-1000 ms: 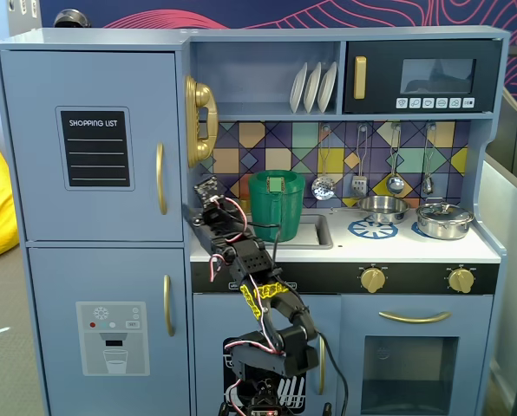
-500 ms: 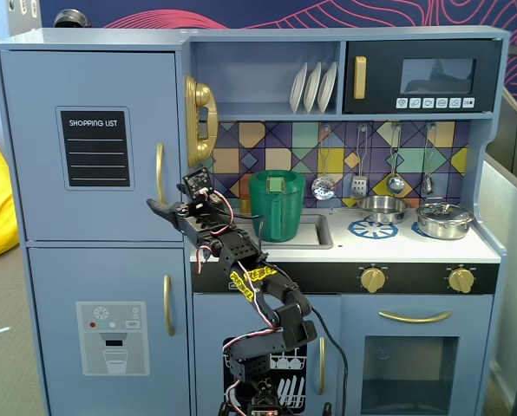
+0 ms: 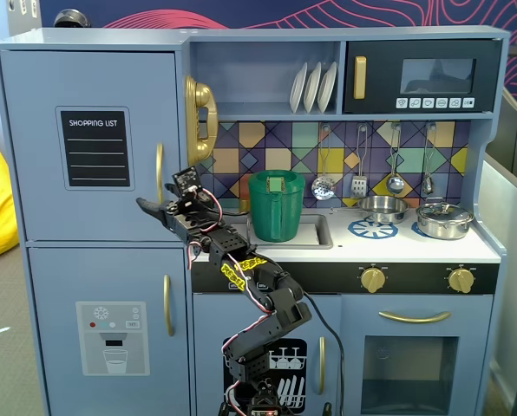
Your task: Open the left cabinet door
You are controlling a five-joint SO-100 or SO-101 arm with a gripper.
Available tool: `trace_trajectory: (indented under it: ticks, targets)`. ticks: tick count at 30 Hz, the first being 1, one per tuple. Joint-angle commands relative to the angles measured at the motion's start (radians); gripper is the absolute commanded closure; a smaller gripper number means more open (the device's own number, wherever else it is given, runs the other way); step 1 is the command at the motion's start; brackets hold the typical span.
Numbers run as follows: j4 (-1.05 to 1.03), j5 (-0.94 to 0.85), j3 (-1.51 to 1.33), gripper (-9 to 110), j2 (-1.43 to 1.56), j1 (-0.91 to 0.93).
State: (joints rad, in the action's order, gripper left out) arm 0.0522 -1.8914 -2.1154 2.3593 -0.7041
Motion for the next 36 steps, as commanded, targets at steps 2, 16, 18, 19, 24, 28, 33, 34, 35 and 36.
trace_trajectory:
  ticks: [2,16,18,19,24,28,33,34,35,36]
  targets:
    - [0.044,-0.012,0.071,78,-0.009,-0.041]
    - [0.163,-0.183,0.032,80,0.009,-0.314]
    - [0.173,-0.219,0.018,80,0.021,-0.347]
    - [0.176,-0.229,0.012,80,0.029,-0.354]
    - [0.170,-0.258,-0.015,80,0.084,-0.347]
    - [0.150,-0.259,-0.072,81,0.164,-0.311]
    - [0.126,-0.255,-0.137,81,0.275,-0.264]
    - [0.123,-0.249,-0.147,81,0.296,-0.252]
    - [0.114,-0.238,-0.160,81,0.318,-0.239]
    - [0.103,-0.229,-0.173,81,0.342,-0.224]
